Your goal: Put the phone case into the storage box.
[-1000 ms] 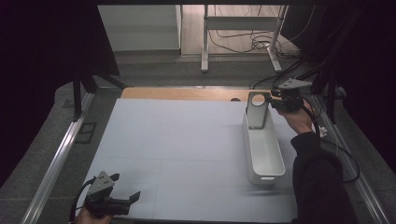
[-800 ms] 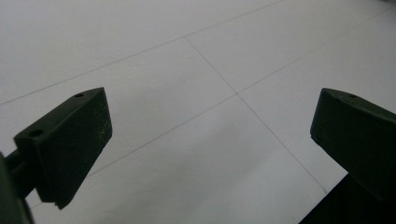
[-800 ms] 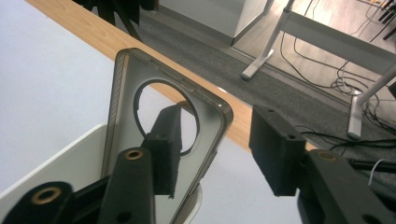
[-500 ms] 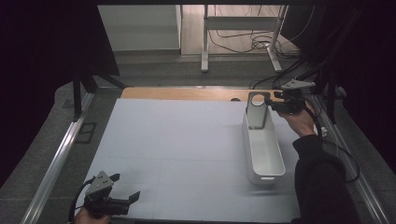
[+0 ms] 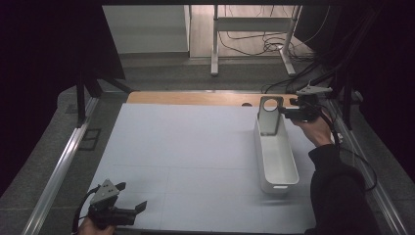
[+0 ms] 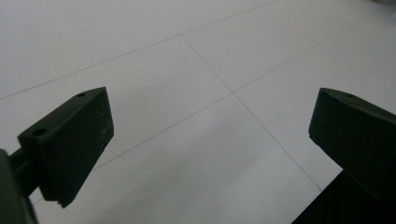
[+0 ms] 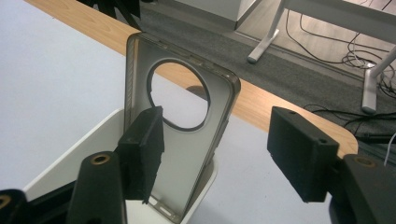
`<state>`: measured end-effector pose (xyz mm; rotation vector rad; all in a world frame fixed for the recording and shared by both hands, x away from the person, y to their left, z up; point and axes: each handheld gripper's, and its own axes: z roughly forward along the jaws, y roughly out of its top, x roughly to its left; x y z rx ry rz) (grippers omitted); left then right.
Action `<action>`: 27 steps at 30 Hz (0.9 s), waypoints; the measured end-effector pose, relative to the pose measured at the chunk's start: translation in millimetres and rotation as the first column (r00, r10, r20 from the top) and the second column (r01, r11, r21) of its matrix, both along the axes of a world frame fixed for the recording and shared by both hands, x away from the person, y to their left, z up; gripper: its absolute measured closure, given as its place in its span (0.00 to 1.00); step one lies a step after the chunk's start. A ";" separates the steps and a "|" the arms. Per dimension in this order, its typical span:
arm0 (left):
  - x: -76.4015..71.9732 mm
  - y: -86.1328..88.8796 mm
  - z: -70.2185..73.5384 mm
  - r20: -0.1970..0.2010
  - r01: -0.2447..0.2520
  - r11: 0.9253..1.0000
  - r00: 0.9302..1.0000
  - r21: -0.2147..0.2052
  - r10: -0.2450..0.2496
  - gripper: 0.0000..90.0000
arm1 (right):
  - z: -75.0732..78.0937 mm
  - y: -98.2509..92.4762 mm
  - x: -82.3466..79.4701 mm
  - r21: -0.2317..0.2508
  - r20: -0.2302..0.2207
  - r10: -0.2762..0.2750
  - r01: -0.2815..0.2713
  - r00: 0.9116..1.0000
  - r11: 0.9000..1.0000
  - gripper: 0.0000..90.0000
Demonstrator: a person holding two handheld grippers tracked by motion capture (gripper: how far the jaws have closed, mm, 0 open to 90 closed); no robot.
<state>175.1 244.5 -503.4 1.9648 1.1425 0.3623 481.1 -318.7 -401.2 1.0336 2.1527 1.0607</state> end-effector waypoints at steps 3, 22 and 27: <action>-0.3 0.3 0.0 0.002 -0.005 1.000 1.000 0.000 0.005 0.01 | 0.9 -0.4 -2.7 0.002 -0.010 0.000 0.000 1.000 1.000 0.39; -0.1 2.4 -0.3 -0.007 -0.032 0.999 0.999 -0.016 0.032 0.00 | 1.8 -2.8 -20.3 0.067 -0.087 0.001 0.005 0.996 0.998 0.31; 0.3 3.4 -0.4 -0.011 -0.031 0.999 0.999 -0.021 0.031 0.01 | 0.6 -3.2 -24.7 0.075 -0.104 0.010 -0.002 0.994 0.997 0.31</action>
